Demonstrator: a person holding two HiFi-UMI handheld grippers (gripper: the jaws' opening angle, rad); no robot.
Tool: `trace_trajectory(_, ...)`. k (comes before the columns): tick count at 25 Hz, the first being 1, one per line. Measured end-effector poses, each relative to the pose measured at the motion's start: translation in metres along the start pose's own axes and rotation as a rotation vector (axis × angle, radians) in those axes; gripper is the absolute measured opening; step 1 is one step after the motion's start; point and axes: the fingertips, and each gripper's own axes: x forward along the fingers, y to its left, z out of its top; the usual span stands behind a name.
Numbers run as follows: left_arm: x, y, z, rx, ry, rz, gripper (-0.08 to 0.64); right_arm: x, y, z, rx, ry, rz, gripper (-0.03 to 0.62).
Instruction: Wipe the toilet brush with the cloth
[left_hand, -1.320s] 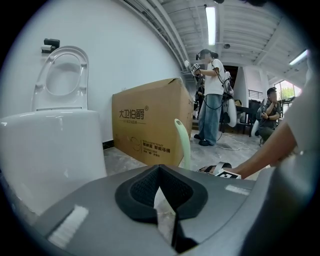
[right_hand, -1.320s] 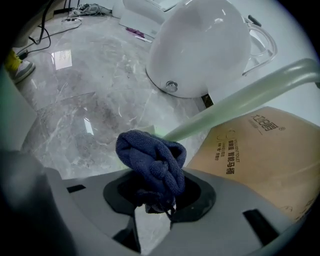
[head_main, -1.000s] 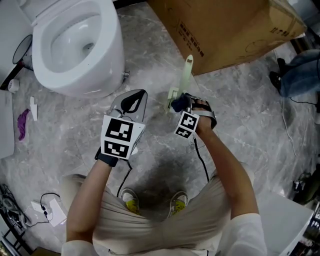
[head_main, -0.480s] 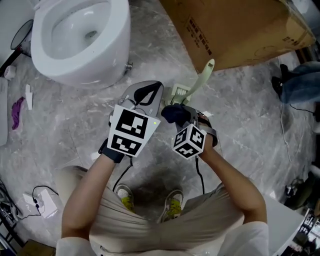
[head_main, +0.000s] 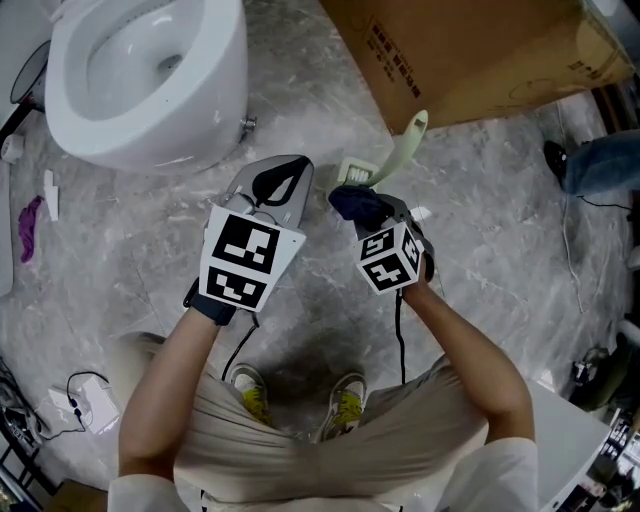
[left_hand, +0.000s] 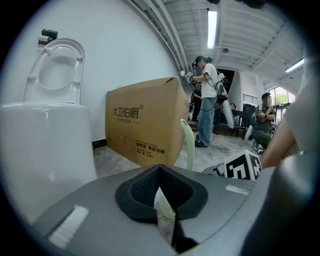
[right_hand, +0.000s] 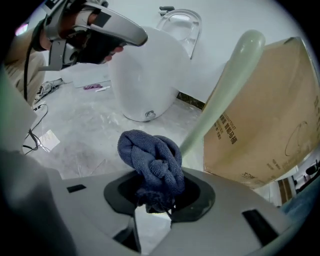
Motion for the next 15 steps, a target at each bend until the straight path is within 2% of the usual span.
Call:
trace_trajectory(8, -0.007, 0.001, -0.002, 0.007, 0.013, 0.015, 0.000, 0.031, -0.011, -0.018, 0.013, 0.051, 0.006, 0.137)
trace_trajectory(11, -0.010, 0.001, -0.007, 0.012, 0.029, 0.021, 0.000, 0.045, -0.009, -0.023, -0.010, 0.074, 0.008, 0.137)
trace_trajectory(15, -0.013, -0.006, -0.010, -0.039, 0.016, 0.023, 0.000, 0.062, -0.012, -0.032, -0.050, 0.093, -0.003, 0.138)
